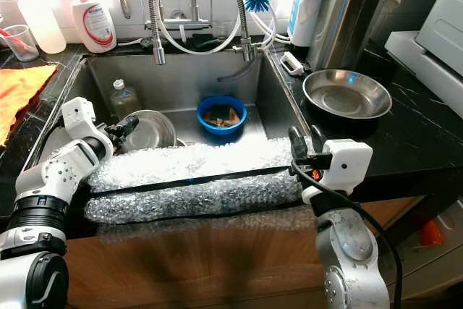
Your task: Kitchen organization
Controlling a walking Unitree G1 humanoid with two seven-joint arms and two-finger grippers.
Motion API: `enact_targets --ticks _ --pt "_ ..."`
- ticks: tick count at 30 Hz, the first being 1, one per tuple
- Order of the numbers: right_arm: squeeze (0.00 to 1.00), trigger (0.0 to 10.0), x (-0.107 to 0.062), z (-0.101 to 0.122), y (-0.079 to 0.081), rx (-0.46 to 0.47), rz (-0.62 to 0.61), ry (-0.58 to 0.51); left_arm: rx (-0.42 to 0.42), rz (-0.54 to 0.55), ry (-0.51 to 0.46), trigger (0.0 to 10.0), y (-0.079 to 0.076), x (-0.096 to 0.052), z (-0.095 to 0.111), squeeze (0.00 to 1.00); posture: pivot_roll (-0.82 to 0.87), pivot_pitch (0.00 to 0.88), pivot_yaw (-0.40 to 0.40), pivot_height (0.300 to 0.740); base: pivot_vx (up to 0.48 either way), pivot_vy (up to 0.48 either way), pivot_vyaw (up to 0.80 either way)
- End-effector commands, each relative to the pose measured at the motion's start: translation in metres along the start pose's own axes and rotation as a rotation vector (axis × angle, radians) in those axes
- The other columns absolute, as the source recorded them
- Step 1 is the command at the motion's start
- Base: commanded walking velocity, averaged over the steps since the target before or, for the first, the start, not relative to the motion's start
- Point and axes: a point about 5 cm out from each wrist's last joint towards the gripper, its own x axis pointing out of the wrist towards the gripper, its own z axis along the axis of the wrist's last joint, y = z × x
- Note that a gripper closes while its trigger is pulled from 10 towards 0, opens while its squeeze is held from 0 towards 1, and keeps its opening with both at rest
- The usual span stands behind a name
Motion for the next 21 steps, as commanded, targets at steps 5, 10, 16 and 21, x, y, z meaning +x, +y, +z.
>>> enact_targets --ticks 5,10,16,21 --pt "0.00 10.0 0.004 0.000 0.003 0.000 0.029 0.020 0.081 -0.042 0.059 10.0 -0.009 0.000 0.001 0.00 0.02 0.043 -0.005 0.740 0.000 0.000 0.00" --pt "0.00 10.0 0.005 -0.001 0.004 0.005 0.025 0.021 0.271 -0.066 0.074 10.0 -0.010 0.004 0.010 0.00 0.03 0.041 0.001 0.740 0.000 0.000 0.00" --pt "0.00 10.0 0.005 0.000 0.006 0.011 0.020 0.006 0.384 -0.051 0.002 10.0 -0.007 0.005 0.026 0.00 0.02 0.040 0.012 0.740 0.000 0.000 0.00" --pt "0.00 10.0 0.007 0.000 0.007 0.015 0.013 -0.004 0.607 0.032 -0.404 10.0 -0.013 -0.019 0.063 0.00 0.03 0.044 0.007 0.740 0.000 0.000 0.00"
